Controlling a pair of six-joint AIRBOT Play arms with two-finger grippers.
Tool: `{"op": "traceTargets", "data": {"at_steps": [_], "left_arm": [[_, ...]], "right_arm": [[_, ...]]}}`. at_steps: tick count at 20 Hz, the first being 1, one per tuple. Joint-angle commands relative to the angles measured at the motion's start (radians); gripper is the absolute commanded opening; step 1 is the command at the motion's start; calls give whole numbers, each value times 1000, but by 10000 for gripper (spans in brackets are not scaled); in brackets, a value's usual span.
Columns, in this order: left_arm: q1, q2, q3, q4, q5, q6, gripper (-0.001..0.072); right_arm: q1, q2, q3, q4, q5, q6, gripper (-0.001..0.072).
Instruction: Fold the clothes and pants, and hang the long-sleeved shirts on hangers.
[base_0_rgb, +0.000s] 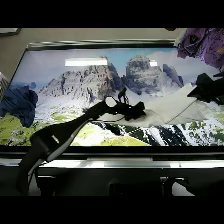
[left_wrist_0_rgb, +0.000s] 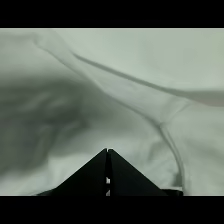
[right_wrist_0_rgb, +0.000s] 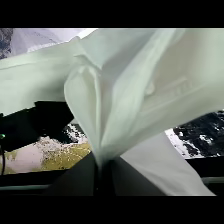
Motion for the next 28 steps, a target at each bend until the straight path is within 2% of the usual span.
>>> {"op": "traceTargets", "data": {"at_steps": [1, 5, 8, 10, 11, 13, 15, 17, 20, 24, 28], "left_arm": [[-81, -95, 118, -13, 37, -115, 13], [-103, -103, 125, -35, 136, -137, 14], [-35, -91, 124, -15, -11, -145, 11], [30, -43, 124, 172, -134, -213, 10], [67, -2, 124, 314, -197, -235, 10], [146, 98, 124, 578, -331, -241, 11], [233, 199, 124, 783, -462, -199, 13], [325, 288, 124, 894, -566, -105, 14], [465, 385, 124, 937, -660, -43, 15], [610, 451, 124, 936, -684, -39, 15], [686, 458, 124, 936, -716, -38, 15]], "right_arm": [[1, 18, 10, -10, 20, 14, 26], [1, 20, 43, -11, 13, 14, 26], [5, 20, 47, -11, 10, 14, 26], [20, 20, 47, -2, -15, 14, 26], [43, 20, 47, 0, -35, 23, 26], [115, 20, 47, -3, -90, 71, 26], [220, 17, 47, -19, -163, 149, 26], [341, 6, 47, -52, -233, 230, 26], [521, -40, 47, -85, -321, 339, 26], [703, -142, 47, -108, -429, 442, 26], [801, -255, 47, -107, -506, 505, 26]]}}
